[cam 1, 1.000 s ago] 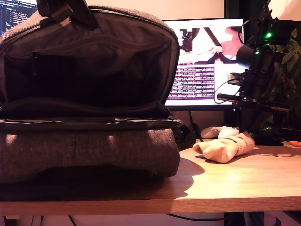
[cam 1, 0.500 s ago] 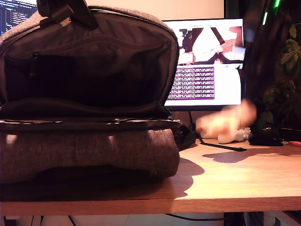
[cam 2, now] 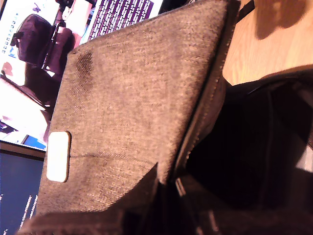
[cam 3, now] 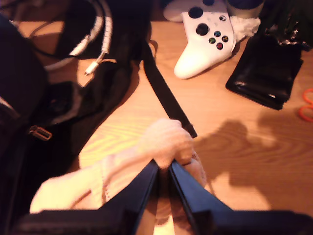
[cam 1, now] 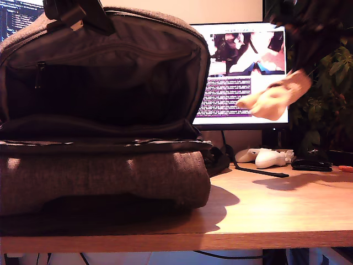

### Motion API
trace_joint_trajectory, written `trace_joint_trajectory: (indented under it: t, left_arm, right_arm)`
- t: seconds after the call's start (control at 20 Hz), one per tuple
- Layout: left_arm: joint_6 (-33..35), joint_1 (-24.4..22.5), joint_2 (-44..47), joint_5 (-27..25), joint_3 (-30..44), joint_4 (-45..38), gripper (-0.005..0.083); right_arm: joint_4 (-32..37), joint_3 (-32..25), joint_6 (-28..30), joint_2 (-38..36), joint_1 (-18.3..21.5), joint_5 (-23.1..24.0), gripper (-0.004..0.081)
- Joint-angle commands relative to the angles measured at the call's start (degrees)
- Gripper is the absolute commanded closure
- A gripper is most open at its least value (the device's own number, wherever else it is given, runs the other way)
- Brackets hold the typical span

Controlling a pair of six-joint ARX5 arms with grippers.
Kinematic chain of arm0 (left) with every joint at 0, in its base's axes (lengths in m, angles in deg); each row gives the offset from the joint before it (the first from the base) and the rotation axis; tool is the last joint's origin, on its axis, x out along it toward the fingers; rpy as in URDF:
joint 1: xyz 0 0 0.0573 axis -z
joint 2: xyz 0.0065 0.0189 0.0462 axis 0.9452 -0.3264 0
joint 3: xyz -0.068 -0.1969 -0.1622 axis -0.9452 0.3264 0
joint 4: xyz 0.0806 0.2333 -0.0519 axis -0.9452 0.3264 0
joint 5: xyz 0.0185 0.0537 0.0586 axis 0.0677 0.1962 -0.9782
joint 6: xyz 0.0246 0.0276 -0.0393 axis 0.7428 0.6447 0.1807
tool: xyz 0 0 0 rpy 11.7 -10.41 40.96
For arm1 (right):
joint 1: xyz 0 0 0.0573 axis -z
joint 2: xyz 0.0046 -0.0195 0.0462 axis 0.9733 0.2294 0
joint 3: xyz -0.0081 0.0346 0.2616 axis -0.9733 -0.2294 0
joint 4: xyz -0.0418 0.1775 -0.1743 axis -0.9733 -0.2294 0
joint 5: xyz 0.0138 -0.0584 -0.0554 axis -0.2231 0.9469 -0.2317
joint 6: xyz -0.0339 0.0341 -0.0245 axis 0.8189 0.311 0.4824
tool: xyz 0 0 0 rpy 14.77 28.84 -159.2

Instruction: Pack the pair of socks inside the grey Google backpack

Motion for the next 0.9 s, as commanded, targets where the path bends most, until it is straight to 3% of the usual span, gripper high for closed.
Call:
trace_joint_trajectory:
  t: [0.0, 0.25, 0.5, 0.65, 0.85]
  left_arm:
    - [-0.37, -0.11, 1.18, 0.42, -4.13, -1.68, 0.0798]
    - [-0.42, -0.11, 1.18, 3.52, -11.78, 2.75, 0.0798]
    - [-0.39, -0.11, 1.18, 4.87, -16.39, 6.73, 0.0798]
    - [-0.37, -0.11, 1.16, 6.45, -16.92, 7.28, 0.0798]
    - [-0.39, -0.11, 1.14, 7.30, -18.67, 7.30, 0.0798]
  right_arm:
    - [2.80, -6.25, -0.50, -4.15, -1.03, 0.04, 0.0783]
    - [12.66, -21.99, -4.42, -18.73, -3.69, 0.70, 0.0783]
    - [21.14, -34.91, -8.04, -34.60, -10.08, 3.96, 0.0783]
    - [23.71, -37.70, -11.69, -39.98, -15.56, 4.17, 0.0783]
    - [27.36, -37.73, -16.41, -39.36, -24.15, 5.79, 0.0783]
